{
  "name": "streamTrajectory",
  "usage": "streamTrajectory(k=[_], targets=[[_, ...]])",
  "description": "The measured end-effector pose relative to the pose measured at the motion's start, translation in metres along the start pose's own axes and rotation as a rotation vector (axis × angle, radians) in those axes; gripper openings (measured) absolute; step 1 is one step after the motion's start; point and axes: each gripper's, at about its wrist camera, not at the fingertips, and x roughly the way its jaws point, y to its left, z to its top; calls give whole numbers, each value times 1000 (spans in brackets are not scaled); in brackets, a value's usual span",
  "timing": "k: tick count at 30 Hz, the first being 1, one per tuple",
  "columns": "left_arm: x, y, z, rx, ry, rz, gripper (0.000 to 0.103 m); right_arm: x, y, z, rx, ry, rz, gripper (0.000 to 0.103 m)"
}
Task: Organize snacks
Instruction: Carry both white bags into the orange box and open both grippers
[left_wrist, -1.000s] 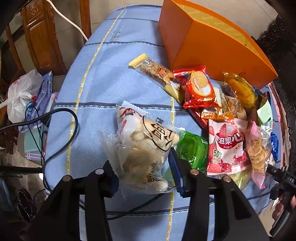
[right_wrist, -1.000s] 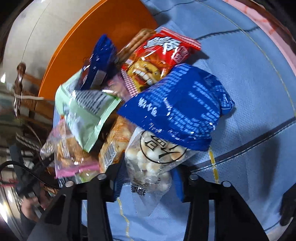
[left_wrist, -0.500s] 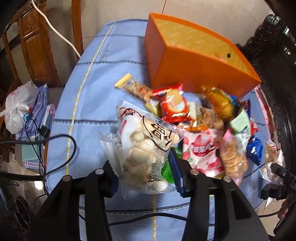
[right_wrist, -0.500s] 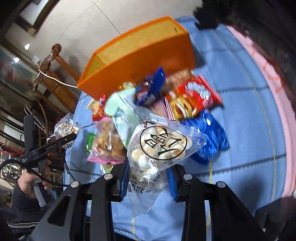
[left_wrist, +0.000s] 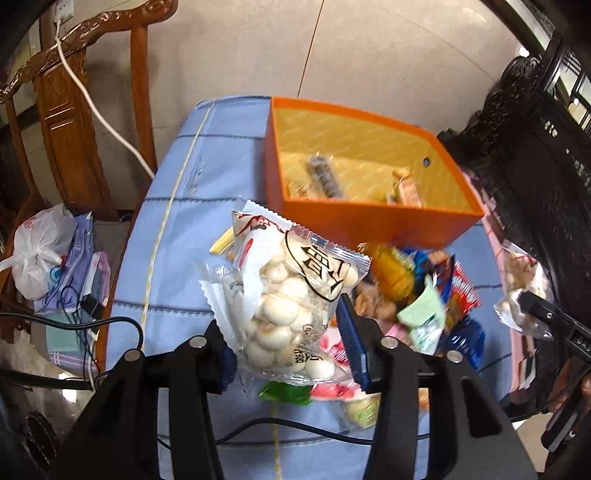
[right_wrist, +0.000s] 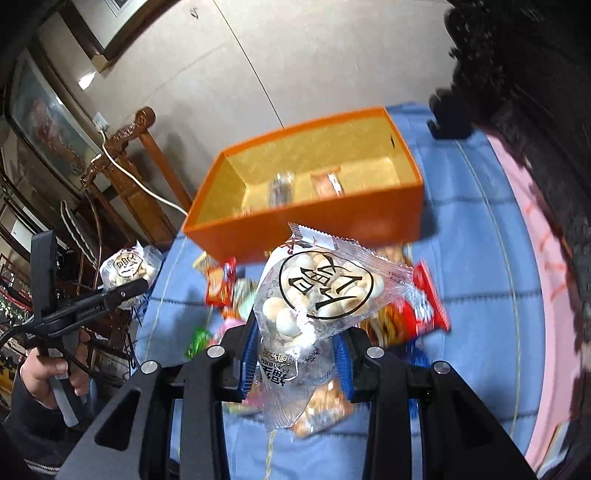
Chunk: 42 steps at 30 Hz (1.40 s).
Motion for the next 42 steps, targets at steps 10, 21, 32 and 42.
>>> streamTrajectory(k=[10,21,32,42], targets=[[8,-24,51,7,-38,-22,47,21,-1,51,-55,-19,19,35],[53,-50,117,44,-41,-9,47,57,-12,120,-57,-91,29,35],[105,-56,138,20,15,-7,47,110,-38,135,-17,-36,11,35],[107,-57,129,36,9,77,86,115,-52,125,32,-25,-40,66]])
